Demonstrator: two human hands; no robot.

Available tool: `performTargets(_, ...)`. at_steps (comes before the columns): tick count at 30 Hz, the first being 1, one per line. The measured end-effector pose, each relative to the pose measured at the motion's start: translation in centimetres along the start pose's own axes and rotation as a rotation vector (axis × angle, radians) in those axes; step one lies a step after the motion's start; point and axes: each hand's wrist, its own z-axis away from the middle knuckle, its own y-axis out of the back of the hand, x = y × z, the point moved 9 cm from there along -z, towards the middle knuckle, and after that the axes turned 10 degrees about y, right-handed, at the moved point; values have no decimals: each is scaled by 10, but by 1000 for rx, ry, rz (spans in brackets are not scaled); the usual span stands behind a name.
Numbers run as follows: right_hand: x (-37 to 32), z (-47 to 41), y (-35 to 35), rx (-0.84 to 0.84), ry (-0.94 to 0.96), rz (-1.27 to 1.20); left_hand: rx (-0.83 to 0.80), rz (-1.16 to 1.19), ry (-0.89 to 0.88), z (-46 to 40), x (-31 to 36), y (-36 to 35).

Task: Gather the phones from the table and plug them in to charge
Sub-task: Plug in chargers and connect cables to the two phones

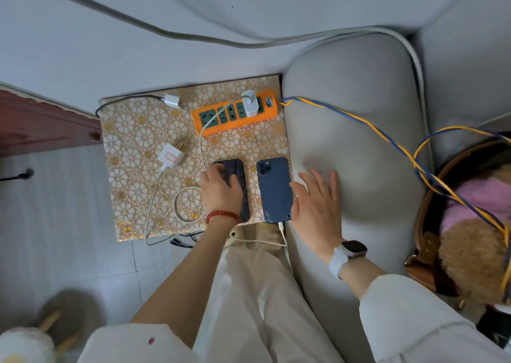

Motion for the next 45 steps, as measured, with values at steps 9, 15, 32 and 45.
performTargets(9, -25, -24, -22, -41, -135, -662, -309, -109, -136, -67, 15, 20)
performTargets(15, -87, -19, -58, -420, -137, -1018, -630, 358, 144, -35, -2, 52)
performTargets(32, -8, 19, -58, -357, -450, -498, -406, 117, 201, -7, -25, 28)
performTargets(45, -98, -53, -30, -83, -28, -619, -95, -329, 237, -93, -83, 67)
